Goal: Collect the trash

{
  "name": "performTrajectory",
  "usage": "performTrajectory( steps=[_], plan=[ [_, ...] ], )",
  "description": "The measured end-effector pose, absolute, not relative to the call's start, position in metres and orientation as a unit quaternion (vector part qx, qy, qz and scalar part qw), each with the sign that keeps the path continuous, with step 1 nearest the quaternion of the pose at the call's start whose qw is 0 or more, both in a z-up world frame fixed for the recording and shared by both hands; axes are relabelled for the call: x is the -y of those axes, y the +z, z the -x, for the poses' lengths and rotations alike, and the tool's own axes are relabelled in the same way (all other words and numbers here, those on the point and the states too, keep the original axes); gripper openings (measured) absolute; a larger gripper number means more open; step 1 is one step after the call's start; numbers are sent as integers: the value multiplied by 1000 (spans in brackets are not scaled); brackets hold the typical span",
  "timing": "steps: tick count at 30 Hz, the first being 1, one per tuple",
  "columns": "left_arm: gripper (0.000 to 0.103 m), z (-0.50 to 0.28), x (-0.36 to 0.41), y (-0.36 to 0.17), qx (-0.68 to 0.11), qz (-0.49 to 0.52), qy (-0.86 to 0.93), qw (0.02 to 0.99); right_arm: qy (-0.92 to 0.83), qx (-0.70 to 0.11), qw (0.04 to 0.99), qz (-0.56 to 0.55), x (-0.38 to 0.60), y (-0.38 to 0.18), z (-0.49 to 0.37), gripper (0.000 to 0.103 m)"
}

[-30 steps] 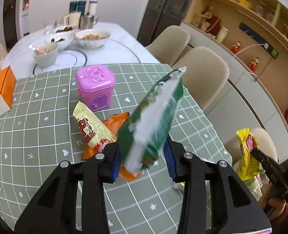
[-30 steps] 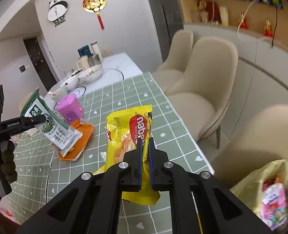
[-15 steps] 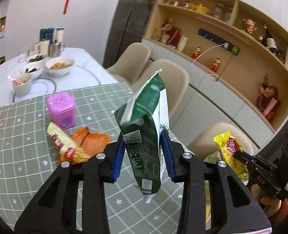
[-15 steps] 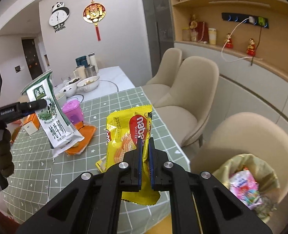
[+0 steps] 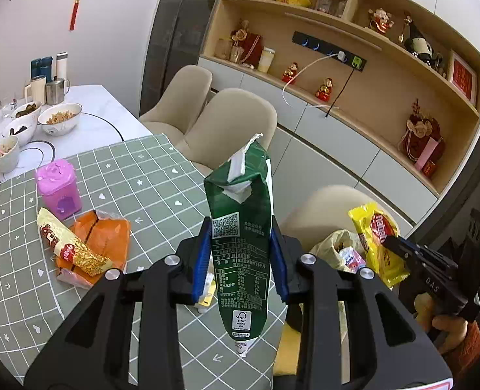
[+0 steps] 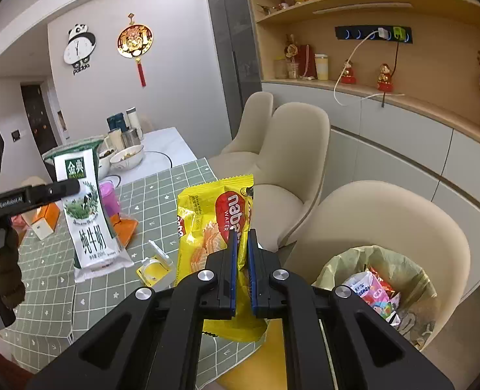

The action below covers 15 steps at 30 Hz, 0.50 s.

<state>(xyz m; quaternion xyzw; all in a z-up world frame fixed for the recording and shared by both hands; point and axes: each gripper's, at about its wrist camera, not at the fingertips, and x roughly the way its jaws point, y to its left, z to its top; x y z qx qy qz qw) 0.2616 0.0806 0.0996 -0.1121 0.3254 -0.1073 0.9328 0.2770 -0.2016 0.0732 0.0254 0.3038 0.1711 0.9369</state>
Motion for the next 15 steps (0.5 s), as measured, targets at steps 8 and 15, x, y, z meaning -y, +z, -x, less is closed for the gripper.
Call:
performTrajectory(
  steps=[8,15],
  plan=[
    [31,-265,-77,101,-329,112,-97,933,179,-301,936,-21,202,74,-287,8],
    [31,-281,-38,125,-303,116,-146,935,144,-292,945,-13,232,84,-292,8]
  ],
)
